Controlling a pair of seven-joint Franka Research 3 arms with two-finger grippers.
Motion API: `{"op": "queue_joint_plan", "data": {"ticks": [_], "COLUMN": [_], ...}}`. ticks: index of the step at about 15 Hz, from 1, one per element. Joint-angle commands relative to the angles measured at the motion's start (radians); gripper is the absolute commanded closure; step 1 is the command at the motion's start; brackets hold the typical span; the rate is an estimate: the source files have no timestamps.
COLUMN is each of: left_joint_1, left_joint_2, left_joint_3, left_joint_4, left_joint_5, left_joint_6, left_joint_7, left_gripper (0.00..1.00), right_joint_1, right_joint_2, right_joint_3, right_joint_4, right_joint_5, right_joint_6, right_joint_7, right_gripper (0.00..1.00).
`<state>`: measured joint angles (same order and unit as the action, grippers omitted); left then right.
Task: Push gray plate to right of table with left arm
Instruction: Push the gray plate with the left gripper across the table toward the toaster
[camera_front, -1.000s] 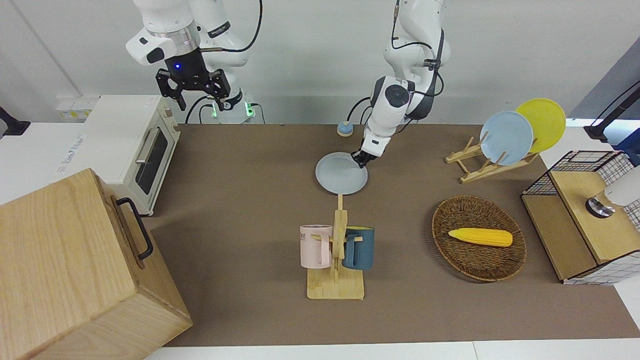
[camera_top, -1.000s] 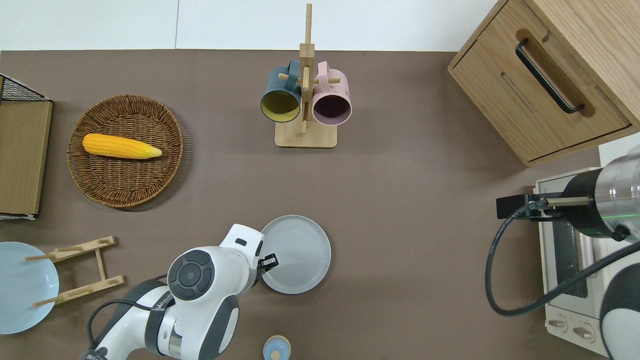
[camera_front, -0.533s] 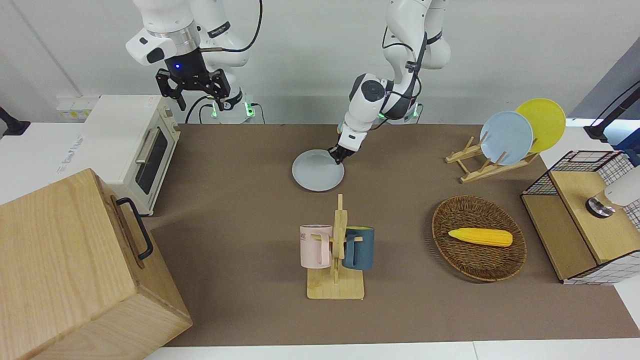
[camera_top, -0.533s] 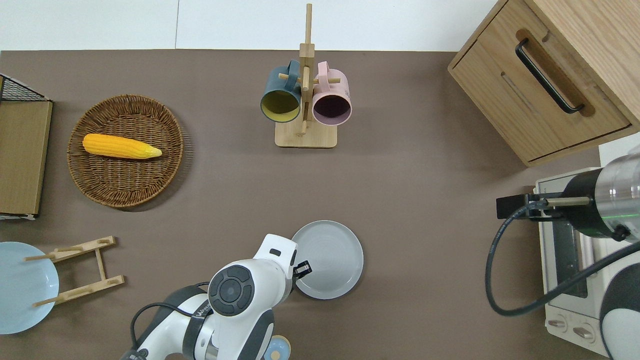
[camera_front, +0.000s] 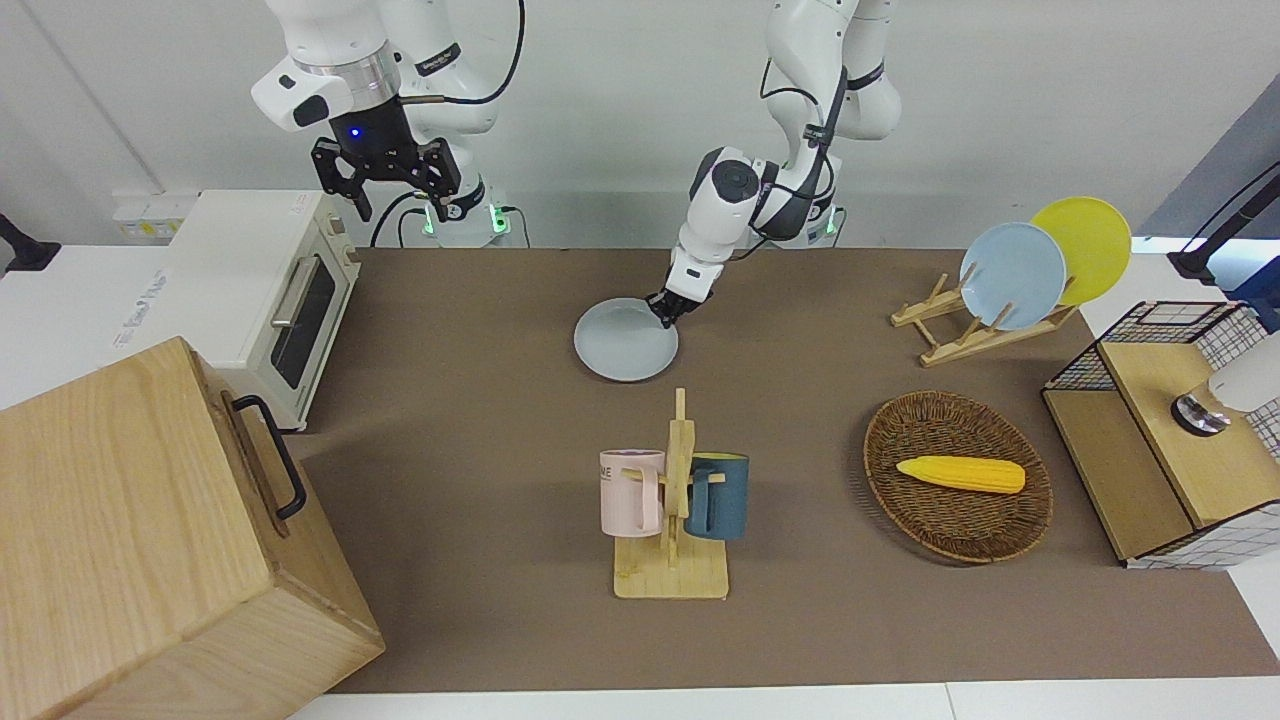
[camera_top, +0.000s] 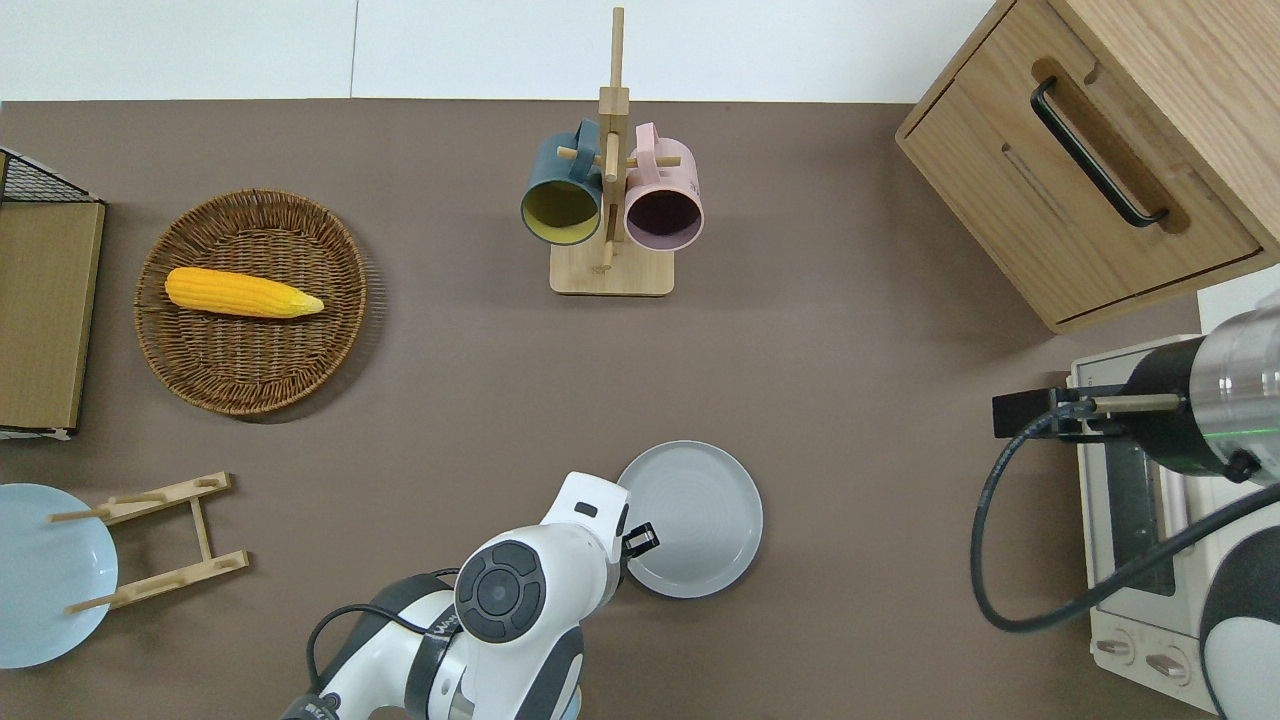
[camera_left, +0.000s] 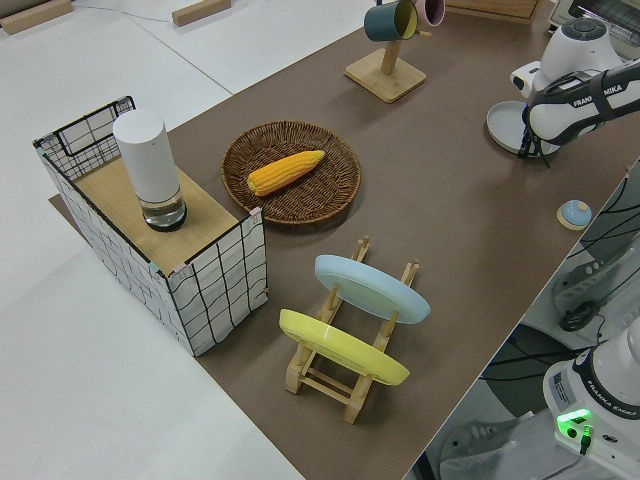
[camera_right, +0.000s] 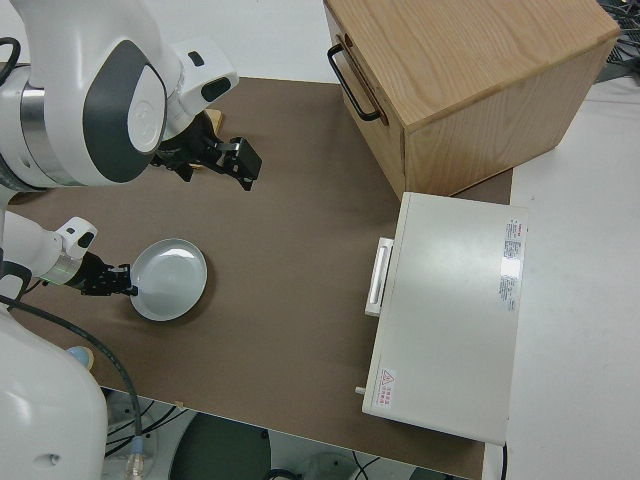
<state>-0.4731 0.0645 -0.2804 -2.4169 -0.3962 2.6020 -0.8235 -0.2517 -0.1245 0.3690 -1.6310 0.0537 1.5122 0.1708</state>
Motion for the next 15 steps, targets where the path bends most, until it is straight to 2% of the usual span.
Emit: {"op": "queue_joint_plan", "data": {"ticks": [1,7,9,12,13,15], "left_joint_1": [-0.078,-0.143,-0.177,-0.191,-0.193,-0.193], "left_joint_2": [0.110,0.179,0.199,0.235,0.238,0.238], "left_joint_3": [0.013,0.015,0.032,0.033,0.033,0.033], "left_joint_4": [0.039,0.108,0.145,0.180,0.182,0.182], "left_joint_5": [-0.059,-0.072,-0.072,-0.070,-0.070,-0.070], "left_joint_6": [0.081,0.115,0.115,0.116,0.122,0.124], "left_joint_7": [-0.019,-0.101,-0.133,-0.143,-0.143,-0.143], "left_gripper": [1.00,1.00,1.00,1.00,0.99,0.90], "right_joint_1": [-0.024,-0.024,-0.024,-0.024,-0.024,-0.024], "right_joint_2": [-0.027,-0.027,-0.027,-0.027,-0.027,-0.027], "right_joint_3": [0.014,0.014,0.014,0.014,0.014,0.014], "right_joint_4": [-0.027,-0.027,-0.027,-0.027,-0.027,-0.027], "right_joint_5": [0.021,0.021,0.021,0.021,0.021,0.021], "right_joint_6": [0.000,0.000,0.000,0.000,0.000,0.000], "right_joint_7": [0.010,0.010,0.010,0.010,0.010,0.010], "right_gripper": [0.005,0.005,0.005,0.005,0.005,0.005]}}
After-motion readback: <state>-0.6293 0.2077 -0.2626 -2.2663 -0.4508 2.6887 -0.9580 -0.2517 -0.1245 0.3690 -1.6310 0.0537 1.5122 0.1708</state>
